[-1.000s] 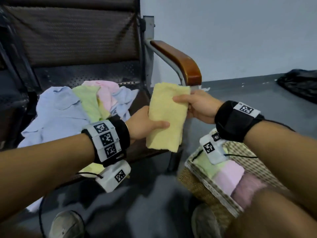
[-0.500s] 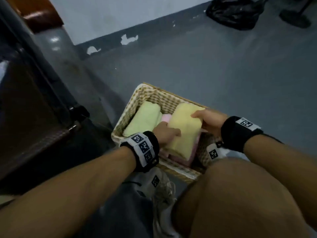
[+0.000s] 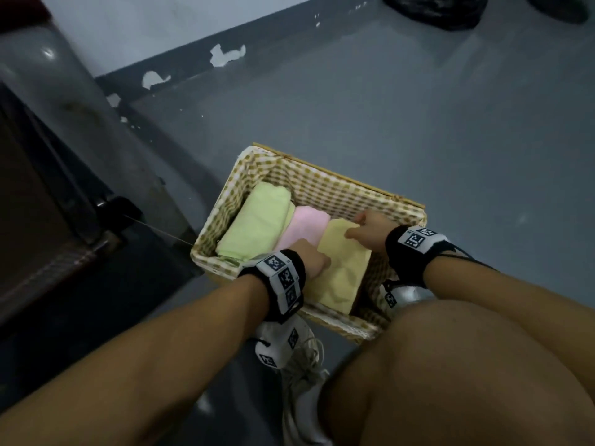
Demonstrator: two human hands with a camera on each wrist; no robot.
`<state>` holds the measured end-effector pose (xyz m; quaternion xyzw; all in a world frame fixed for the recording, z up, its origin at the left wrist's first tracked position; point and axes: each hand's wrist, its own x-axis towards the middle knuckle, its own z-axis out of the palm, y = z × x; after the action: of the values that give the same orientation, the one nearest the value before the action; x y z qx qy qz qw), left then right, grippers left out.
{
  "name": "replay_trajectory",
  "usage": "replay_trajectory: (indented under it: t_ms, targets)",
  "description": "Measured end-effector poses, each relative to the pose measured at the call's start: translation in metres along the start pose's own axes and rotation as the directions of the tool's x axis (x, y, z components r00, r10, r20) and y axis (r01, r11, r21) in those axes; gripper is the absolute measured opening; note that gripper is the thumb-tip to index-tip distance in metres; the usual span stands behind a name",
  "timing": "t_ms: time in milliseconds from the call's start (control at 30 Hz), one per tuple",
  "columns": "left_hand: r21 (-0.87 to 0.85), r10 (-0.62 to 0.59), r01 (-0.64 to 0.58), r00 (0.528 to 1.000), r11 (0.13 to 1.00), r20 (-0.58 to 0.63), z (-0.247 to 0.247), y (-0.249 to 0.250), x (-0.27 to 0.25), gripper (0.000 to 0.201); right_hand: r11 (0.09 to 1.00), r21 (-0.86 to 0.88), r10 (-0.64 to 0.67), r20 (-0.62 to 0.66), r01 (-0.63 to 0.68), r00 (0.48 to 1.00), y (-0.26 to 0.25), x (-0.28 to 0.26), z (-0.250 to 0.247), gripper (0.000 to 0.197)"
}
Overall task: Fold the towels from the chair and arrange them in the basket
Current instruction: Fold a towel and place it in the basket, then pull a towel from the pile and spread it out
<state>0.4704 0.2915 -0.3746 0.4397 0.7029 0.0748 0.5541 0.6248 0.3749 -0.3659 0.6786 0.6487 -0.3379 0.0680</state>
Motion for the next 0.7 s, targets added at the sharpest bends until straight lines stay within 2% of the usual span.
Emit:
replay_trajectory:
  t_ms: [100, 167, 233, 300, 400, 500, 567, 700]
  targets:
    - [-0.082, 0.076, -0.078, 0.997, 0.994, -0.025, -0.032, 0.003, -0.016, 0.031, 0.982, -0.127, -0.143, -0.031, 0.138, 0.989, -0.034, -0.015, -0.025, 0.017]
    - [-0.151, 0.144, -0.151, 0.988, 0.977, -0.059, -0.065, 0.006, -0.036, 0.020, 0.970, -0.088, -0.223, 0.066, 0.228, 0.973, -0.067, -0.030, -0.040, 0.018]
    - [-0.139, 0.216, -0.233, 0.968, 0.963, -0.126, -0.104, 0.005, -0.065, 0.014, 0.953, -0.028, -0.290, 0.199, 0.301, 0.936, -0.111, -0.049, -0.049, 0.017]
    - [-0.099, 0.272, -0.293, 0.944, 0.951, -0.185, -0.146, -0.002, -0.099, 0.010, 0.917, -0.042, -0.375, 0.255, 0.397, 0.891, -0.162, -0.071, -0.053, 0.022]
    - [-0.035, 0.318, -0.340, 0.907, 0.940, -0.278, -0.210, -0.029, -0.154, 0.006, 0.831, -0.033, -0.524, 0.288, 0.555, 0.802, -0.245, -0.111, -0.046, 0.019]
    - [0.026, 0.316, -0.332, 0.868, 0.943, -0.384, -0.266, -0.074, -0.213, 0.006, 0.726, 0.017, -0.650, 0.345, 0.687, 0.678, -0.330, -0.159, -0.025, 0.015]
    - [0.031, 0.287, -0.309, 0.835, 0.951, -0.469, -0.293, -0.111, -0.251, 0.007, 0.663, 0.043, -0.705, 0.371, 0.748, 0.604, -0.380, -0.190, -0.003, 0.020]
    - [0.036, 0.172, -0.191, 0.764, 0.981, -0.622, -0.326, -0.188, -0.310, 0.004, 0.566, 0.041, -0.757, 0.422, 0.824, 0.499, -0.457, -0.238, 0.055, 0.025]
